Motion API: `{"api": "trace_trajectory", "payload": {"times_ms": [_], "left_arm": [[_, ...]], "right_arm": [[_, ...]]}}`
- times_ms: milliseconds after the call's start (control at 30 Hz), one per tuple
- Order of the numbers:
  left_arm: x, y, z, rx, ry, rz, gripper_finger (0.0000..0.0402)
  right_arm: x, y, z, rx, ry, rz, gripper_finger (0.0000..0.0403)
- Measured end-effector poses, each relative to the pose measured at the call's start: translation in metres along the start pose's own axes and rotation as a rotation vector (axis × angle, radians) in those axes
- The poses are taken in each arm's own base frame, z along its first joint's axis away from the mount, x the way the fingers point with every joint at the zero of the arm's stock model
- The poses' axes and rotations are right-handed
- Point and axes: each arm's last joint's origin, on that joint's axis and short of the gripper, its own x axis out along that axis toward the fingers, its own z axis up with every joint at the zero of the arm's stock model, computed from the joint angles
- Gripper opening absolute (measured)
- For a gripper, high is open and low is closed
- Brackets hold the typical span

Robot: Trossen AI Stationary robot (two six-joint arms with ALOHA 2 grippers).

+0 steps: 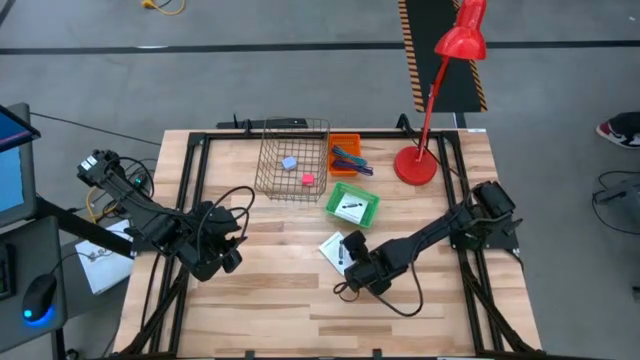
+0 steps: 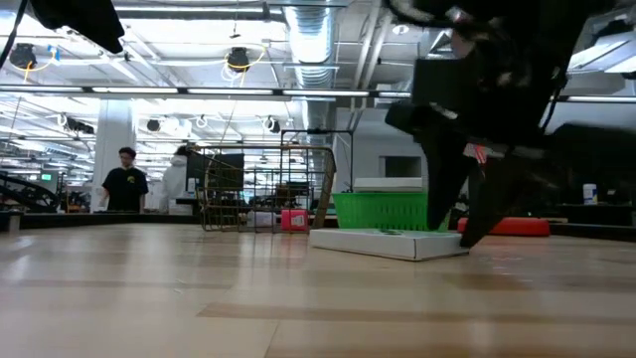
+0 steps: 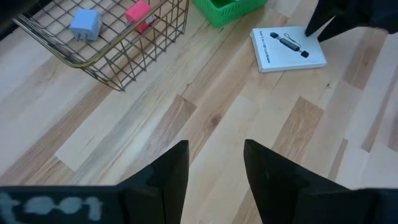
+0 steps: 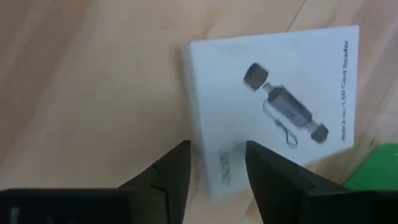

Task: Pick and place items into bin
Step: Put the card reader box into the green basket

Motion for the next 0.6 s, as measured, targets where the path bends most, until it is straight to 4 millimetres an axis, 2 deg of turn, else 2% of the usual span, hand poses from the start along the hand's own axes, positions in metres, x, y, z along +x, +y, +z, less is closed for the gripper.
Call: {"api": "trace_trajectory", "payload": {"times_ms": [200, 333, 400, 533, 600], "left_arm": [[0.000, 0.000, -0.001, -0.001, 0.024, -0.009, 0.0143], [0.000, 0.000, -0.001, -0.008, 0.036, -0.014, 0.0143], [0.000, 0.000, -0.001, -0.009, 0.043, -0.017, 0.0143], [0.000, 0.000, -0.001, -0.012, 0.044, -0.017, 0.0143], [0.000, 0.000, -0.001, -0.012, 0.044, -0.017, 0.0143]], "right_arm": [[0.030, 0.004, 0.001, -0.059, 0.075, -0.014, 0.0133], [0.031, 0.008, 0.001, -0.074, 0.085, -0.034, 0.0119], [0.032, 0.008, 0.001, -0.064, 0.082, -0.022, 0.0096], [0.033, 0.008, 0.006, 0.004, 0.028, 0.002, 0.0020], [0.033, 0.009, 0.007, 0.045, 0.023, 0.003, 0.0014]]}}
